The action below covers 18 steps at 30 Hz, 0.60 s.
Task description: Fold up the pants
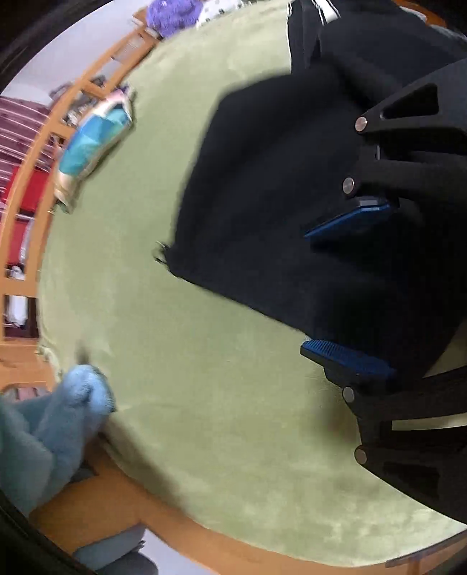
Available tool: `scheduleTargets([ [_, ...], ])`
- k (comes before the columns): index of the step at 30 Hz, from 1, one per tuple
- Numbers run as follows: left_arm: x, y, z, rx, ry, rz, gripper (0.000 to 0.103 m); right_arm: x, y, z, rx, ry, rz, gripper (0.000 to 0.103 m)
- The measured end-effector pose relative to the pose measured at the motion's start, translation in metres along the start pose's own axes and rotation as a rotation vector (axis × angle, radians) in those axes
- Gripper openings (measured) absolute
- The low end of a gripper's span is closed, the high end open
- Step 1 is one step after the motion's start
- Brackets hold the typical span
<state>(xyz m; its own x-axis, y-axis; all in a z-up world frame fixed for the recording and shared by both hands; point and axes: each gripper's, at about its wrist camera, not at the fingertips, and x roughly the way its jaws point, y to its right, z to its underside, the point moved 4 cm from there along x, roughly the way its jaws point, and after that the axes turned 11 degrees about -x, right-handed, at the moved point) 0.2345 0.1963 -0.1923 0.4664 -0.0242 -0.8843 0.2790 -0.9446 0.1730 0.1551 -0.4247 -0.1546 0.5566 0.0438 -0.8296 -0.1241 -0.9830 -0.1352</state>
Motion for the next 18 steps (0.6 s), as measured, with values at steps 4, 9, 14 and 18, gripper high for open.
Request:
scheduleTargets([
  [4,0.013,0.0,0.007,0.029,0.008,-0.037,0.048,0.005,-0.007,-0.006,-0.001,0.0,0.003,0.05],
  [9,-0.002,-0.004,0.016,0.042,0.006,-0.022,0.009,0.005,-0.019,-0.004,-0.009,-0.002,-0.007,0.05],
  [14,-0.034,-0.043,0.03,0.001,0.045,-0.097,0.009,-0.005,-0.025,0.0,-0.016,0.018,-0.011,0.05],
  [18,-0.042,-0.08,0.041,-0.09,-0.006,-0.076,0.01,-0.012,-0.017,0.004,0.002,0.031,-0.02,0.05],
])
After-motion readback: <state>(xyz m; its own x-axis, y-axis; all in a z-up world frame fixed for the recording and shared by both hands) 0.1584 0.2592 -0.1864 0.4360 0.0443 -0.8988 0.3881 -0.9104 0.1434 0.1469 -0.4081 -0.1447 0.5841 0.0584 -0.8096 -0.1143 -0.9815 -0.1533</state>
